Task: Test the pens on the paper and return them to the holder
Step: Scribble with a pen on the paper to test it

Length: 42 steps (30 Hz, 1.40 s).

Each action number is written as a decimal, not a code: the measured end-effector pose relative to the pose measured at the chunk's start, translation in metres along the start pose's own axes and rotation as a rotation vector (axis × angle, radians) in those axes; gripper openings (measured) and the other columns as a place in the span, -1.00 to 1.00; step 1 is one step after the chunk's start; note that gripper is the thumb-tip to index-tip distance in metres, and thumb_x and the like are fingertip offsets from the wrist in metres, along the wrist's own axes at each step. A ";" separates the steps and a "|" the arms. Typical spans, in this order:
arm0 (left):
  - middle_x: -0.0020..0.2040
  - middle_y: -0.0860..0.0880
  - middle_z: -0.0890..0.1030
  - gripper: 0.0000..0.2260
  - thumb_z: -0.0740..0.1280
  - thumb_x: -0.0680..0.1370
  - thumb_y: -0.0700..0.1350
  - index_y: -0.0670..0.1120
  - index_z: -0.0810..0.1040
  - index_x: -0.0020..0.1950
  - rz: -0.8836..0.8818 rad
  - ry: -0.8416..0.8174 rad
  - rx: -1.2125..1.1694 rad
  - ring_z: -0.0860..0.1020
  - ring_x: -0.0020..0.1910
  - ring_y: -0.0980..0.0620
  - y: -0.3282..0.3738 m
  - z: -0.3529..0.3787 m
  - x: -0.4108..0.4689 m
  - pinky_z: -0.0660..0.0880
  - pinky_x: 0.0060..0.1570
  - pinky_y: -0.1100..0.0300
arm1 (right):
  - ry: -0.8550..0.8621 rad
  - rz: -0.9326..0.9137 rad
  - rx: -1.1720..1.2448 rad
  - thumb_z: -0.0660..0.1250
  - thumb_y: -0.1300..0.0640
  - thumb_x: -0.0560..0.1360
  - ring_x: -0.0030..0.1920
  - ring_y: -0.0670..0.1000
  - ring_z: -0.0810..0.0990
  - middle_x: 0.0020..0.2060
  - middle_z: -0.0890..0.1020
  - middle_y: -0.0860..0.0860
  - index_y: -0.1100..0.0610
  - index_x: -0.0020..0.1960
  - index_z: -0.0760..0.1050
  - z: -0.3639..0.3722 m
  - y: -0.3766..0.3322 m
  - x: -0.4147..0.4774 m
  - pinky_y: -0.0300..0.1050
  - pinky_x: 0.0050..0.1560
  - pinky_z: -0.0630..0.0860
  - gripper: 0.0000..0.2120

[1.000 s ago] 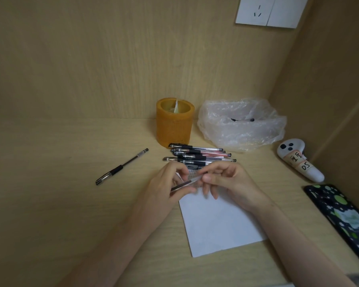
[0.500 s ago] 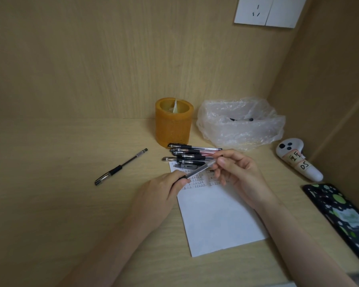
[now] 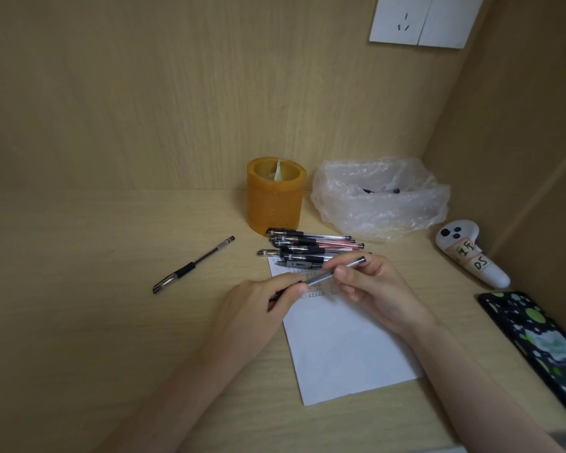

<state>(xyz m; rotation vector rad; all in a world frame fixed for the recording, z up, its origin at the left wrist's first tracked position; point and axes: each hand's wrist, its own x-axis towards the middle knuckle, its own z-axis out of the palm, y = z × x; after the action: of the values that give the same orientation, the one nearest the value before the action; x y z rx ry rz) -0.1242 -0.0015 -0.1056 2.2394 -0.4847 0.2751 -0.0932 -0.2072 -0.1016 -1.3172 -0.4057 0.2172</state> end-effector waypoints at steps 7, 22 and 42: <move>-0.42 0.07 0.54 -0.83 0.25 0.50 0.17 0.15 0.58 -0.08 -0.002 -0.027 -0.036 0.43 -0.47 0.11 -0.005 0.000 0.000 0.28 -0.45 0.27 | -0.008 -0.042 -0.039 0.55 -0.04 0.29 -0.46 -0.09 0.37 -0.48 0.46 -0.02 0.13 -0.11 0.67 -0.003 0.000 0.000 -0.33 -0.37 0.37 -0.71; -0.50 0.08 0.39 -0.65 0.14 0.38 0.37 0.17 0.50 -0.06 -0.029 -0.042 0.082 0.40 -0.47 0.14 -0.013 0.003 -0.001 0.34 -0.40 0.27 | 0.216 0.063 0.162 0.00 0.10 0.50 -0.36 0.13 0.63 -0.38 0.63 0.25 0.19 0.00 0.67 -0.017 -0.016 0.001 -0.27 -0.56 0.26 -0.53; -0.36 0.09 0.54 -0.64 0.29 0.37 0.34 0.24 0.49 0.09 -0.101 -0.119 0.260 0.55 -0.27 0.20 -0.015 0.002 0.000 0.51 -0.22 0.25 | 0.899 0.004 -0.542 0.51 0.00 0.37 -0.58 -0.11 0.24 -0.62 0.33 -0.03 0.19 -0.46 0.32 -0.029 0.007 0.002 -0.25 -0.51 0.20 -0.54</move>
<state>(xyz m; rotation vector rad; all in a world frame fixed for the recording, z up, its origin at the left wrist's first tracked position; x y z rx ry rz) -0.1177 0.0062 -0.1169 2.5358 -0.4153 0.1600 -0.0787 -0.2302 -0.1137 -1.7865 0.3324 -0.5138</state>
